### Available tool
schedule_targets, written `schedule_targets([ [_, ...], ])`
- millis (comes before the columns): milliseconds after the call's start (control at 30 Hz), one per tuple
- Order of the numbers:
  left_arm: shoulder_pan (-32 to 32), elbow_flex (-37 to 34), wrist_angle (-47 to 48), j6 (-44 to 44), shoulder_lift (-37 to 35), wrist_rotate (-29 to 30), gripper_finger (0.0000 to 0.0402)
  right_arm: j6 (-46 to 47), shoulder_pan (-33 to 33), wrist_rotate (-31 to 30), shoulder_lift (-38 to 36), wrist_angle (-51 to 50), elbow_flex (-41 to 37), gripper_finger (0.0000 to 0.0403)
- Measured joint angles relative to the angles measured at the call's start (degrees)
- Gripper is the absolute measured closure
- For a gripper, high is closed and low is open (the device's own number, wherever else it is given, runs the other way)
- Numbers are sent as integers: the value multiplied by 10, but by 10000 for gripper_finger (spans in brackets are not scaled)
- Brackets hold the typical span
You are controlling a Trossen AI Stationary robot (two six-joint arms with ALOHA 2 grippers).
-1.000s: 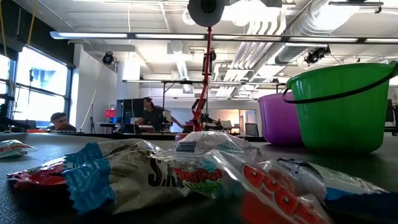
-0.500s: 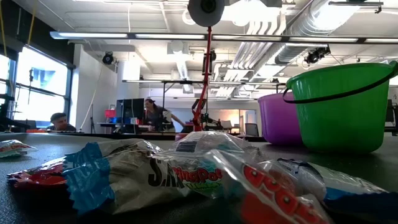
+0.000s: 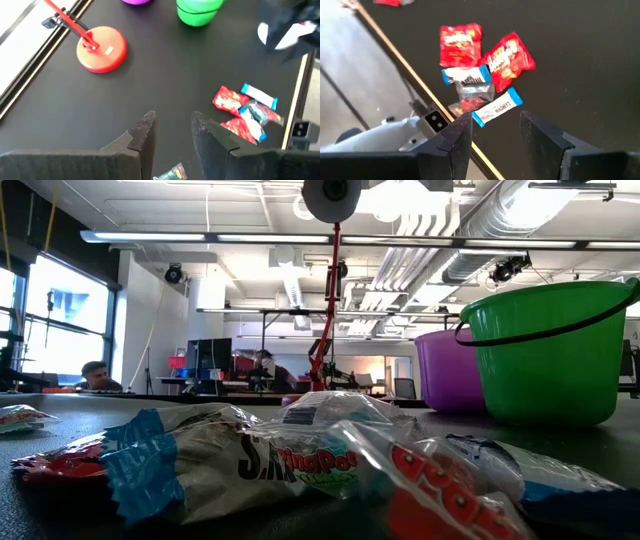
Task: Organize candy in baskets
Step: Put the white chocolate bar into the green bucket
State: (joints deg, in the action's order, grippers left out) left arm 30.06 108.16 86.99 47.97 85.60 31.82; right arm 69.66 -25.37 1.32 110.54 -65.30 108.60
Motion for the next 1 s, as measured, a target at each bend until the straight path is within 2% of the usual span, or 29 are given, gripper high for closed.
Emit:
schedule_targets([
  [300, 40, 0, 3, -45, 0, 5, 293, 158, -42, 0, 67, 1, 0, 242],
  [767, 53, 0, 2, -73, 0, 68, 293, 390, -69, -27, 164, 17, 0, 242],
  [1000, 53, 0, 1, -76, 0, 77, 293, 435, -70, -27, 187, 25, 0, 242],
])
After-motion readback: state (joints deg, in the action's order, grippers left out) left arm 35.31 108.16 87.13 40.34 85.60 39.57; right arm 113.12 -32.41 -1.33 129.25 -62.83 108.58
